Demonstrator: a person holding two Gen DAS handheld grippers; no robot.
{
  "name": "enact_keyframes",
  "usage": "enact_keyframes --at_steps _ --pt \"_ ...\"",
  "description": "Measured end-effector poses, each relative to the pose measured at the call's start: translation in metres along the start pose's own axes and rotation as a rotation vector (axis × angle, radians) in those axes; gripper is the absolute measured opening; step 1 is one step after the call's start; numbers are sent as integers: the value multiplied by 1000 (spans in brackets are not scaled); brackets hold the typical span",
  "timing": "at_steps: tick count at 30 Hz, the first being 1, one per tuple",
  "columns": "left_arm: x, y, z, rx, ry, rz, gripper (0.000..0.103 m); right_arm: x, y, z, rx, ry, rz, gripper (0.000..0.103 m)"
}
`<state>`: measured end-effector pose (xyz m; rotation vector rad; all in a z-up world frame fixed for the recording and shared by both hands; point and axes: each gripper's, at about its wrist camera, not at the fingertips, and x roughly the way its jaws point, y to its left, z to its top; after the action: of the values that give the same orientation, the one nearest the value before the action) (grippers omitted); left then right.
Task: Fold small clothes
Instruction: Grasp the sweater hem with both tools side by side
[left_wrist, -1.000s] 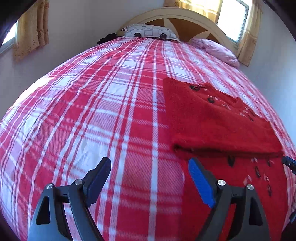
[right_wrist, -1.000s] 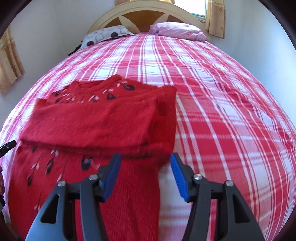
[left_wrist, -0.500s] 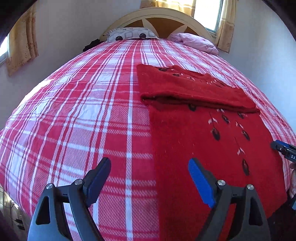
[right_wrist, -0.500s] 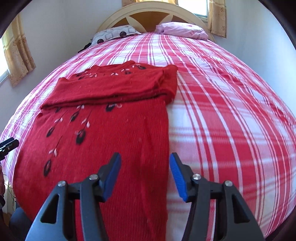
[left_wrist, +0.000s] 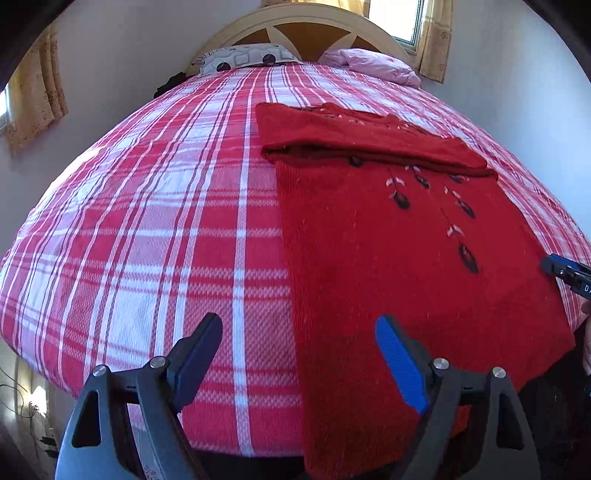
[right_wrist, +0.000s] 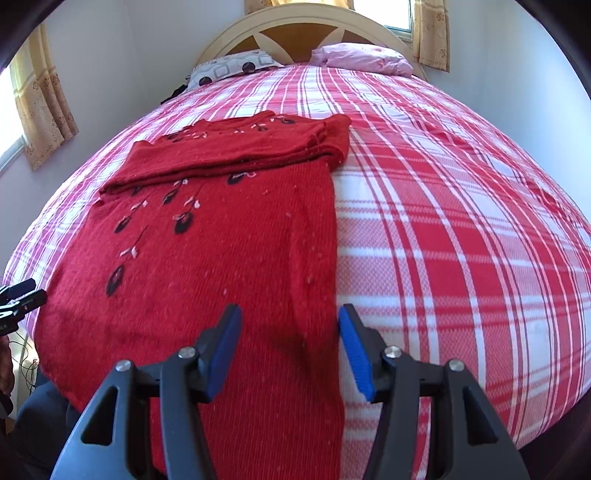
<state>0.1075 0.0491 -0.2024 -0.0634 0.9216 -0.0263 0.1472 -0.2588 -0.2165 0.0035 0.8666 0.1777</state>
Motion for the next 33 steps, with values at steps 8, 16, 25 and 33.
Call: enact_keyframes --at_steps 8,16,25,33 --pt "-7 2 -28 2 27 -11 61 -2 2 -23 -17 22 -4 57" --pt "-11 -4 -34 24 47 -81 39 -10 -3 -31 8 52 22 55" --pt "-13 -9 -41 65 62 -92 39 -20 -8 -47 33 101 81 53" --pt "-15 -7 -44 85 82 -125 39 -30 -4 -62 -5 157 136 45"
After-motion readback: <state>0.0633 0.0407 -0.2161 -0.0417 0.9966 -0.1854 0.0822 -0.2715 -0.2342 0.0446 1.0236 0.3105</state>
